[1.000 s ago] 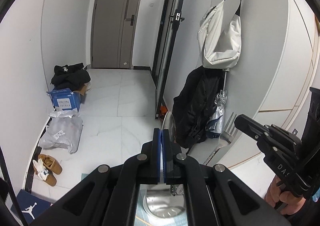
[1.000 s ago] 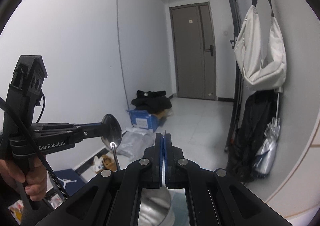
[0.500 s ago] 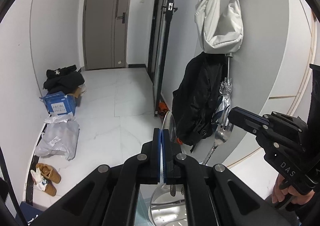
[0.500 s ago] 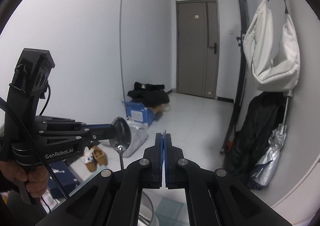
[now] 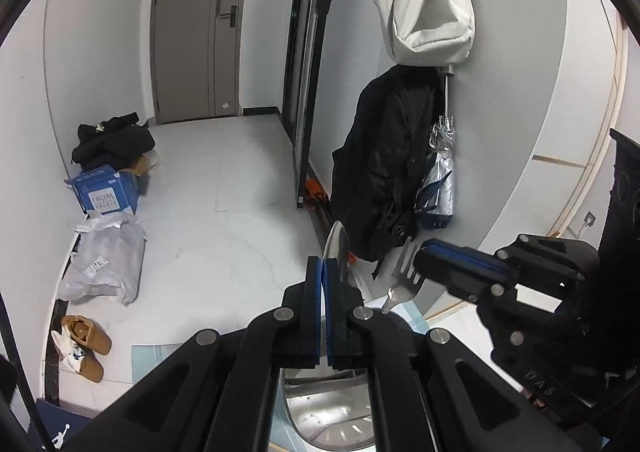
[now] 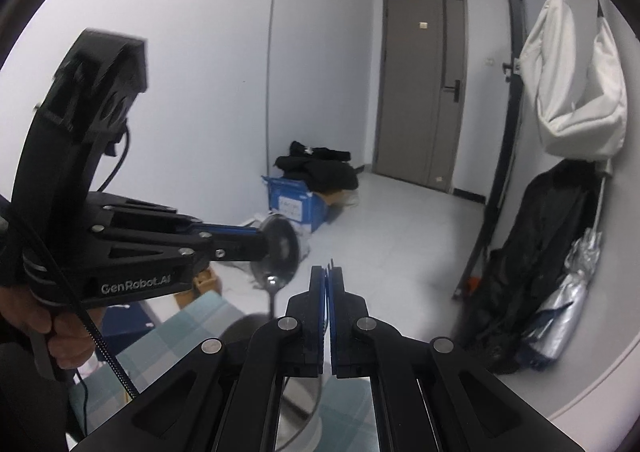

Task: Organize utensils
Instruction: 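Open the left gripper to drop the spoon in the holder while the right releases the fork, then move both grippers back down to the bamboo chopsticks, then grasp a bamboo chopstick with the right gripper and lift it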

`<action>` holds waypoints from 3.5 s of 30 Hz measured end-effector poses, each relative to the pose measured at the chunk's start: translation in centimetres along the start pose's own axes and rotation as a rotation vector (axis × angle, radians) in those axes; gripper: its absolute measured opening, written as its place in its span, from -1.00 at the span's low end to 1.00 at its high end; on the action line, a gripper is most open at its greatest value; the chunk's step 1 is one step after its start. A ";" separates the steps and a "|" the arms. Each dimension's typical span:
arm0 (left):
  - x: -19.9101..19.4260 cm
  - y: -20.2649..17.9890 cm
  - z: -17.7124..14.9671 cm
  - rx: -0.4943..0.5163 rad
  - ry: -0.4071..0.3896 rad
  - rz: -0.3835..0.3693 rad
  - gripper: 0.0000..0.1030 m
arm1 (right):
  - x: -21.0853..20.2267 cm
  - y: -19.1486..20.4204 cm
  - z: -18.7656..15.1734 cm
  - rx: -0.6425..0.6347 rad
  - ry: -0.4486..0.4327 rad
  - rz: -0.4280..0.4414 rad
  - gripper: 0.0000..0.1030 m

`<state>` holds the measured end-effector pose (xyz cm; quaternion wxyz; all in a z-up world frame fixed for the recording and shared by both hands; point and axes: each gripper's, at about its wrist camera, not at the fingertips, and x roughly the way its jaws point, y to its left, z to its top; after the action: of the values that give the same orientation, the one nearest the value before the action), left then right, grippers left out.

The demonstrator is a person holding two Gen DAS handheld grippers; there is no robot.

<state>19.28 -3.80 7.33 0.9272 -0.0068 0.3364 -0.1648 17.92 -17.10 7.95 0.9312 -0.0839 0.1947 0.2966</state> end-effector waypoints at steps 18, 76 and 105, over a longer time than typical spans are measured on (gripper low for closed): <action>-0.8 1.6 -1.2 -0.157 0.106 0.011 -0.54 | -0.9 -0.7 -1.7 0.180 0.047 0.078 -0.87; -12.5 12.4 -20.5 -0.748 0.007 0.331 0.96 | 3.2 21.8 -15.0 -0.108 0.480 0.303 -0.02; -12.8 16.1 -23.0 -0.977 0.053 0.299 0.96 | 11.0 22.9 -11.0 -0.142 0.515 0.344 -0.89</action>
<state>0.48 17.68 -4.50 0.8203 -0.3872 0.3946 0.1462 9.26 4.19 -7.51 0.7792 -0.1870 0.4143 0.4315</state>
